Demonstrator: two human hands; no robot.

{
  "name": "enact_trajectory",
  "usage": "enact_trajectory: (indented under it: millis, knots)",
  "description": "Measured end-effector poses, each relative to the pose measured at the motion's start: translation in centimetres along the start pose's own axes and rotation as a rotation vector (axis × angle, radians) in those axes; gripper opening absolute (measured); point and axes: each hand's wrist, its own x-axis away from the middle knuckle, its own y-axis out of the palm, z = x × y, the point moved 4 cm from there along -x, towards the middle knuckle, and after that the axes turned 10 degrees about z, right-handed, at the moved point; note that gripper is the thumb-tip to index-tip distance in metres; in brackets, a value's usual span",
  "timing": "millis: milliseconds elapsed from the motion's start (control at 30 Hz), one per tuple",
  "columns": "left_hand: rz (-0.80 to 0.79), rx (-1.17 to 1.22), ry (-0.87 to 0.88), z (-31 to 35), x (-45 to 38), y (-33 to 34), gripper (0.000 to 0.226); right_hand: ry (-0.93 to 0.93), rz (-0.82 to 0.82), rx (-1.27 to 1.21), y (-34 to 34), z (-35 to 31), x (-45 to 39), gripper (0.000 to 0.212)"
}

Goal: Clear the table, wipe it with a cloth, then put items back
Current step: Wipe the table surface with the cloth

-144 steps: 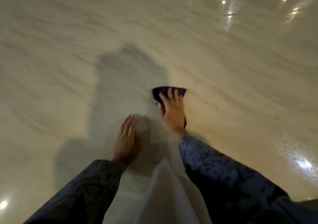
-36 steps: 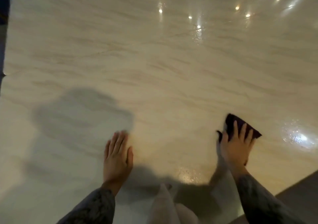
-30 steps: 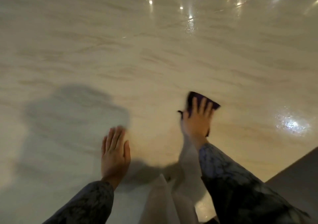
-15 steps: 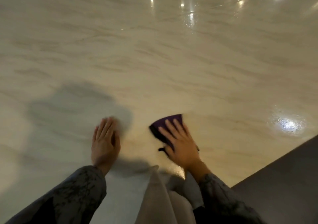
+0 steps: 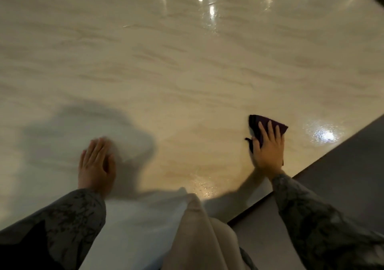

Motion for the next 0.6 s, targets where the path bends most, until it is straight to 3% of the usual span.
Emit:
enact_trajectory:
  millis: [133, 233, 433, 533, 600]
  knots:
    - [-0.008, 0.031, -0.003, -0.2, 0.0, -0.2, 0.054, 0.225, 0.020, 0.039, 0.2, -2.1, 4.3, 0.066]
    - [-0.067, 0.037, 0.001, -0.5, -0.3, 0.1, 0.059, 0.243, 0.018, 0.046, 0.5, -5.7, 8.3, 0.069]
    - [-0.222, 0.016, 0.123, -1.3, -0.2, 0.1, 0.075, 0.040, -0.040, 0.003, 1.5, -16.3, 17.5, 0.067]
    - [-0.391, 0.049, 0.196, -2.3, -0.3, -0.3, 0.087, -0.081, -0.071, -0.045, 2.5, -22.8, 22.7, 0.067]
    - [-0.444, 0.128, 0.231, -3.3, 0.0, -1.4, 0.083, -0.199, -0.084, -0.074, 3.2, -27.2, 26.3, 0.069]
